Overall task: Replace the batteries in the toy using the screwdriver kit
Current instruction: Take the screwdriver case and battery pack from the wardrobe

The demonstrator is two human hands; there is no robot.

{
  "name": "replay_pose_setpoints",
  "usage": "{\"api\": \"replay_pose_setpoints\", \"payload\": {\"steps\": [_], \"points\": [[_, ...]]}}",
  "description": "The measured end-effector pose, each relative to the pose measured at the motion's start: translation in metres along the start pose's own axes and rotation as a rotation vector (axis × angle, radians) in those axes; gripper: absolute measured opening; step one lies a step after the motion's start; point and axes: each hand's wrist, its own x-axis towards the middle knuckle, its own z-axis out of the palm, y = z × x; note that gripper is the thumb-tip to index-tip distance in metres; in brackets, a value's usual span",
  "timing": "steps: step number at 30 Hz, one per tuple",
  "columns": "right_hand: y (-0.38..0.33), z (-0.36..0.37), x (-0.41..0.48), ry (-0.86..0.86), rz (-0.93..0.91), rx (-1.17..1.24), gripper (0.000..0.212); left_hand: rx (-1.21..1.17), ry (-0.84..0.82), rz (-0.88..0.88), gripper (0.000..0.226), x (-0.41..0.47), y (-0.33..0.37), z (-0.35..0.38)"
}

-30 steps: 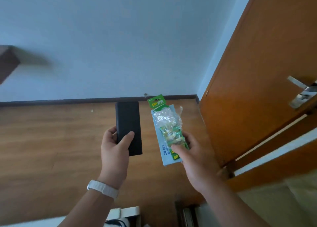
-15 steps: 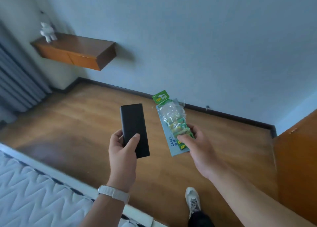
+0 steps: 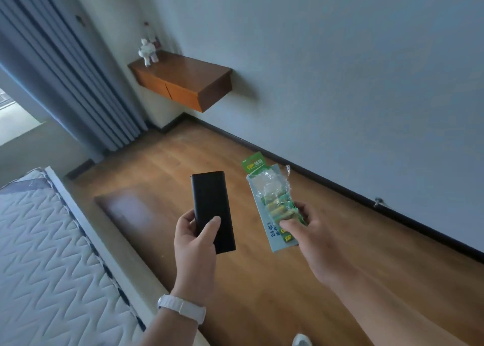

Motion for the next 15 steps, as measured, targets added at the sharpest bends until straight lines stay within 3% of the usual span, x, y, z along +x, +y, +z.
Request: {"api": "replay_pose_setpoints", "payload": {"steps": [6,10,15], "points": [[-0.021,-0.042,0.042,-0.024,-0.008,0.008,0.037,-0.036,0.022,0.009,0.03,0.014,0.013,0.063],[-0.031,-0.049,0.061,-0.075,-0.022,-0.012,0.025,-0.048,0.048,0.035,0.032,0.023,0.025,0.075],[-0.041,-0.044,0.083,-0.116,-0.026,0.008,0.027,-0.058,0.08,0.056,0.032,0.04,0.033,0.078]]}}
